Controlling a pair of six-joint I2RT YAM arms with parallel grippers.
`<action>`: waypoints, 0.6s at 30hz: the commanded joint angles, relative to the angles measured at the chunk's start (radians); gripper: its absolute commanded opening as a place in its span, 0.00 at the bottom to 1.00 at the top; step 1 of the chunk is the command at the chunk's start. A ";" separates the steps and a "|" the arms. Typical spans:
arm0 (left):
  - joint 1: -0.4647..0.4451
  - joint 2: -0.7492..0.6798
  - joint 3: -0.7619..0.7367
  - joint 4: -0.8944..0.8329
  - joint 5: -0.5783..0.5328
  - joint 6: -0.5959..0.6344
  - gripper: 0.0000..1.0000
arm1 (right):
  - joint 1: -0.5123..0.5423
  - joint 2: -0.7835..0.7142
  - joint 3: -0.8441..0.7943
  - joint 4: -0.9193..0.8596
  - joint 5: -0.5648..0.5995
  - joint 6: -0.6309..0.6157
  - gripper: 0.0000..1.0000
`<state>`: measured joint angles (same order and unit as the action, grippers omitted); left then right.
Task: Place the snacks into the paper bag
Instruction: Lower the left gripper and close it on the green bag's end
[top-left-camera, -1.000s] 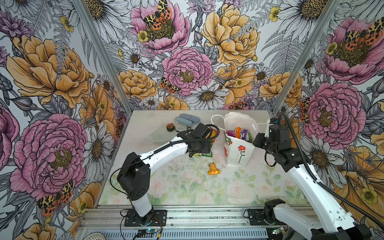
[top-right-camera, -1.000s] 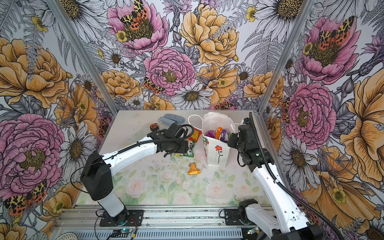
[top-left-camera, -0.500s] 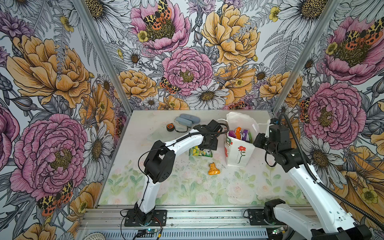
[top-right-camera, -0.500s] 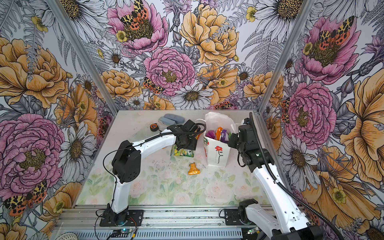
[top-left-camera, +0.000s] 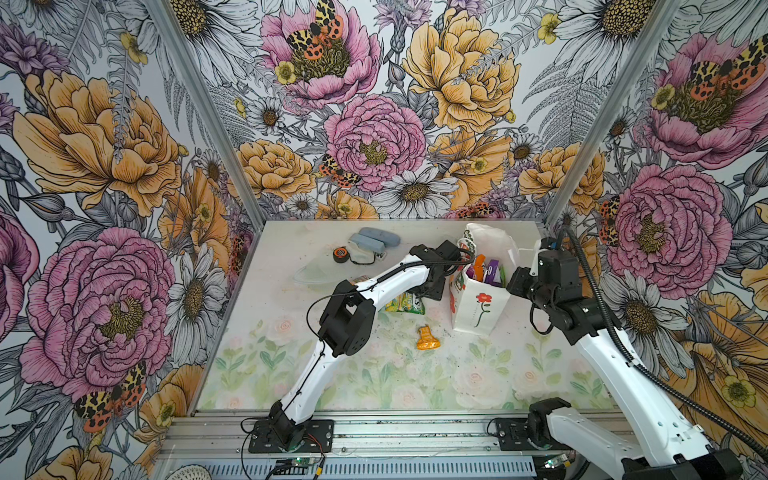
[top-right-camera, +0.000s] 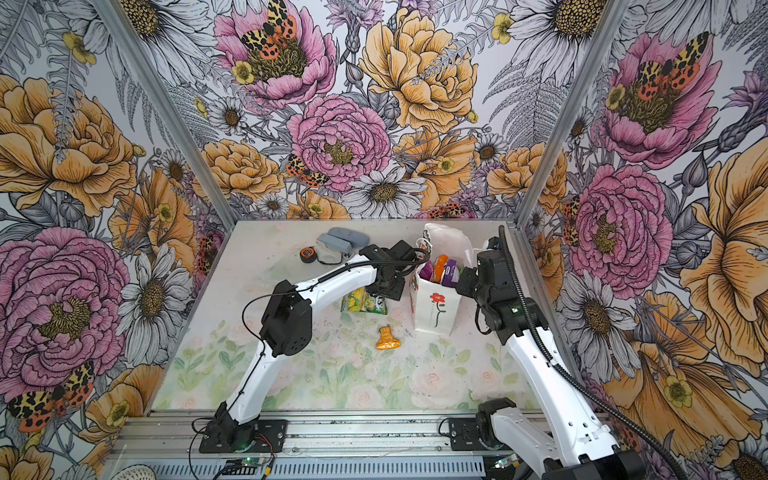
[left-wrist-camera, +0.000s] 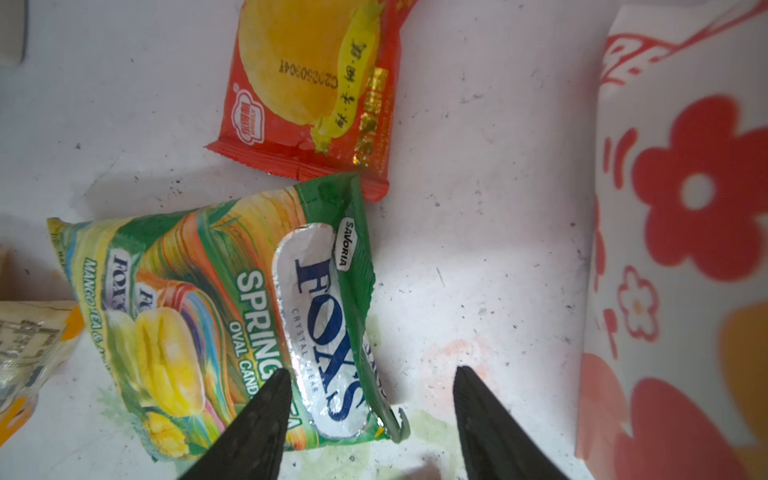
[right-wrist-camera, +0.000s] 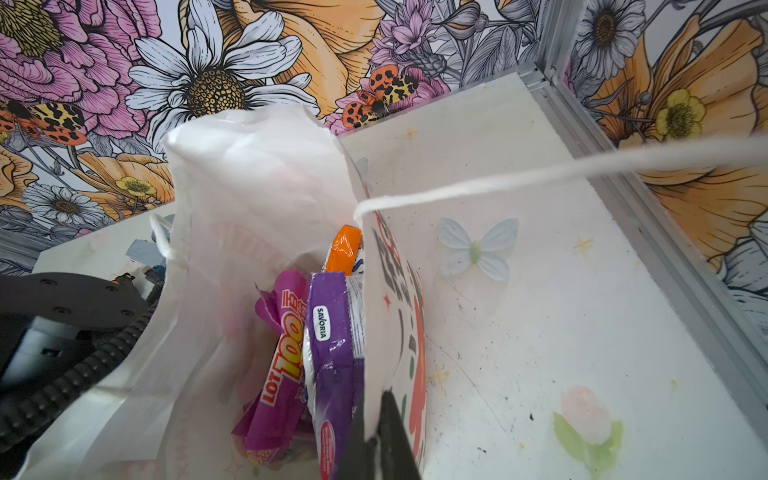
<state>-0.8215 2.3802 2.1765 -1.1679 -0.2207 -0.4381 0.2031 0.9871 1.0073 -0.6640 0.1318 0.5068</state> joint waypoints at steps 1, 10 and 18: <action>-0.008 0.033 0.049 -0.081 -0.055 0.004 0.64 | -0.003 -0.025 -0.008 0.025 0.020 -0.005 0.00; -0.012 0.091 0.065 -0.082 -0.043 -0.001 0.53 | -0.003 -0.026 -0.009 0.024 0.020 -0.006 0.00; -0.008 0.108 0.034 -0.093 -0.063 -0.005 0.35 | -0.003 -0.030 -0.011 0.025 0.023 -0.008 0.00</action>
<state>-0.8253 2.4611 2.2253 -1.2392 -0.2687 -0.4381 0.2031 0.9798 1.0012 -0.6609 0.1349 0.5068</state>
